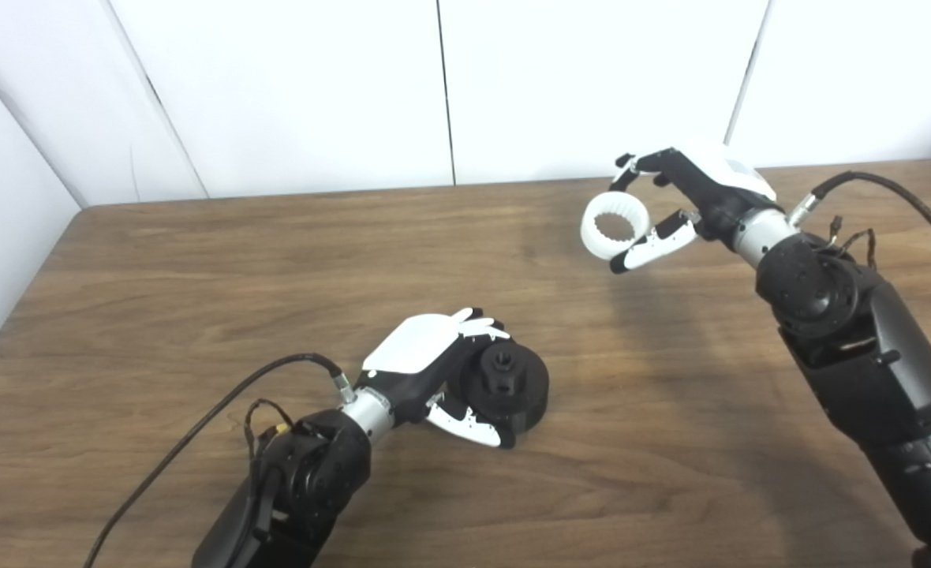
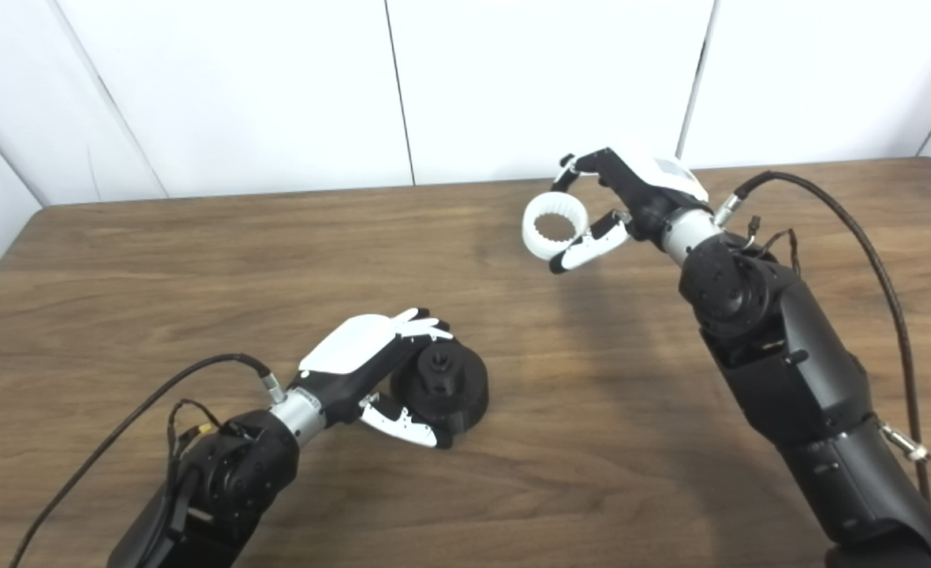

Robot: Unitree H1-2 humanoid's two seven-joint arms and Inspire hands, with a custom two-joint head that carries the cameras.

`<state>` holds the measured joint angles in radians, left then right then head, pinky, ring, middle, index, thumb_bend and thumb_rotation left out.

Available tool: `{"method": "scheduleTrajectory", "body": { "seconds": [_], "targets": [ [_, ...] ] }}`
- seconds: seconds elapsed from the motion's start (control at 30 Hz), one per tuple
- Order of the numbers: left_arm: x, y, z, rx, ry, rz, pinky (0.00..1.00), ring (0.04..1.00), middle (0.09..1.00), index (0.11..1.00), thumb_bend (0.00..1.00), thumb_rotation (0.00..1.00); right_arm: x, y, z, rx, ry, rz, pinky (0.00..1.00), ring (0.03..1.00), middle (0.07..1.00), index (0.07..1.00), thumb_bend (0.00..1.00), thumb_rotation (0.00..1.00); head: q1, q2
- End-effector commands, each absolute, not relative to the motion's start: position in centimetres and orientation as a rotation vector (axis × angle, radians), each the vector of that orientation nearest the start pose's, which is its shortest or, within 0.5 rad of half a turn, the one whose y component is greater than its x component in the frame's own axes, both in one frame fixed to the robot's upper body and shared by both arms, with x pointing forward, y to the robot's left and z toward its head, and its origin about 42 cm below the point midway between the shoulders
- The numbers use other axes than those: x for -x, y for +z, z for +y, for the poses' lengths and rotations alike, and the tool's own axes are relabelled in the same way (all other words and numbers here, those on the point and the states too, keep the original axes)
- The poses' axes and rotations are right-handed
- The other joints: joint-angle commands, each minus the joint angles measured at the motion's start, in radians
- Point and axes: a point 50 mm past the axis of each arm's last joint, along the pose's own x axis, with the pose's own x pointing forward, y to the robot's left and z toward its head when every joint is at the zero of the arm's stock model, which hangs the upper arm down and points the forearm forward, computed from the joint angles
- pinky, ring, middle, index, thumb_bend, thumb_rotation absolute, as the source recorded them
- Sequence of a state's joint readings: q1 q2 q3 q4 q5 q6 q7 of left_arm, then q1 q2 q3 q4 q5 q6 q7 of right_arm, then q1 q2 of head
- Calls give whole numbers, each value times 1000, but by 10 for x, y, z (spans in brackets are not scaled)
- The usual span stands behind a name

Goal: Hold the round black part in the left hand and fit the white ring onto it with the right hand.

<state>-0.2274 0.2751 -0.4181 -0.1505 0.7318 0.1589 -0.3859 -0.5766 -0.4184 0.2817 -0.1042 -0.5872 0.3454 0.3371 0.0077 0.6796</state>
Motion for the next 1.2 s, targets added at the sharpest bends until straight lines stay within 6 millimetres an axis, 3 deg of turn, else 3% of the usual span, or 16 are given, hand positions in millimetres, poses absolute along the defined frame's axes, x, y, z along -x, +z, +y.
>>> {"method": "scheduleTrajectory", "body": {
  "seconds": [0.0,0.37,1.17],
  "targets": [
    [-326,156,165,-1089,-612,-108,928,986,922,793,1000,388,-412,312,-213,1094,253,-306,768,899,840,490,525,150,0,0],
    [-326,155,164,-1084,-608,-113,921,981,918,787,1000,394,-387,310,-190,1110,344,-365,760,893,837,490,524,154,2,2],
    [-326,154,163,-1084,-609,-115,915,982,919,789,1000,397,-363,295,-144,1059,512,-381,836,908,835,490,525,152,5,8]
  ]
}}
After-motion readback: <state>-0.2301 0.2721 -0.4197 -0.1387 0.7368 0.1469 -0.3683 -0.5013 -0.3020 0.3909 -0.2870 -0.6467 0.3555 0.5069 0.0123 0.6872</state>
